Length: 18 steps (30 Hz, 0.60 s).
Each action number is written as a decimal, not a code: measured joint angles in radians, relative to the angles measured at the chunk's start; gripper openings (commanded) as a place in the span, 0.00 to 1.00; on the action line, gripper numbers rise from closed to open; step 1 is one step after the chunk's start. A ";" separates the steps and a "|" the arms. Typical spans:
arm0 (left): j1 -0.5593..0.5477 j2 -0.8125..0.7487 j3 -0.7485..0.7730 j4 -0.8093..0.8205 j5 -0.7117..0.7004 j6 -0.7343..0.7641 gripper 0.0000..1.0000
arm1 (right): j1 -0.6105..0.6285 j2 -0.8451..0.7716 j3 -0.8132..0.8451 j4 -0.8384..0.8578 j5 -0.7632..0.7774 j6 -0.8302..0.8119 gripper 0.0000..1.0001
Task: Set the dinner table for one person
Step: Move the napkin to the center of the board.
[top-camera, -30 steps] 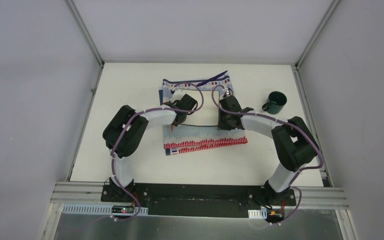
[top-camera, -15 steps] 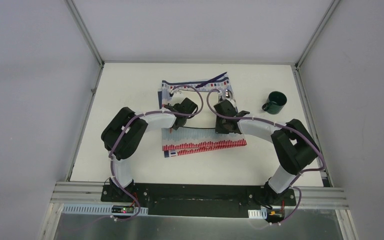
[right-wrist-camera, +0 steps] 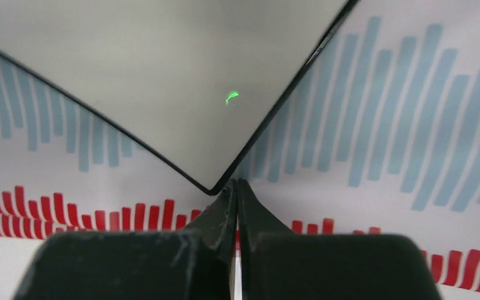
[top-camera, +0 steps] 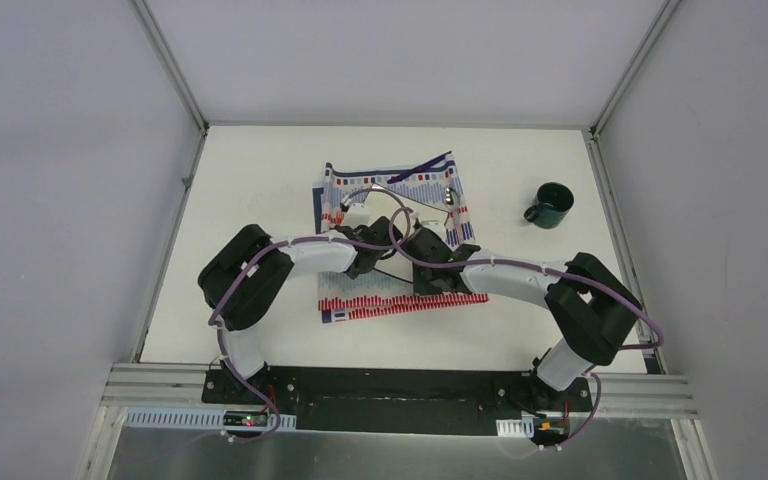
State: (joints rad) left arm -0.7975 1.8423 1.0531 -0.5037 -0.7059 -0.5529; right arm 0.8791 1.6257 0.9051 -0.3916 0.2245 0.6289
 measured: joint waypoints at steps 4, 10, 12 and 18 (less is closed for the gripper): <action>-0.027 -0.039 -0.022 -0.056 0.034 -0.033 0.00 | 0.049 -0.006 -0.003 -0.004 -0.029 0.030 0.00; -0.052 -0.066 -0.037 -0.118 0.077 -0.070 0.00 | 0.080 -0.008 -0.003 -0.011 -0.062 0.063 0.00; -0.056 -0.071 -0.038 -0.130 0.084 -0.081 0.00 | 0.085 -0.008 -0.003 -0.012 -0.072 0.070 0.00; -0.068 -0.084 -0.046 -0.163 0.101 -0.101 0.00 | 0.109 0.000 0.006 -0.023 -0.084 0.086 0.00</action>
State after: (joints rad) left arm -0.8654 1.7580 1.0069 -0.6662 -0.6044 -0.6537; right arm 0.9886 1.6253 0.9108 -0.4149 0.1402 0.7147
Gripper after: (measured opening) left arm 0.006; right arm 0.004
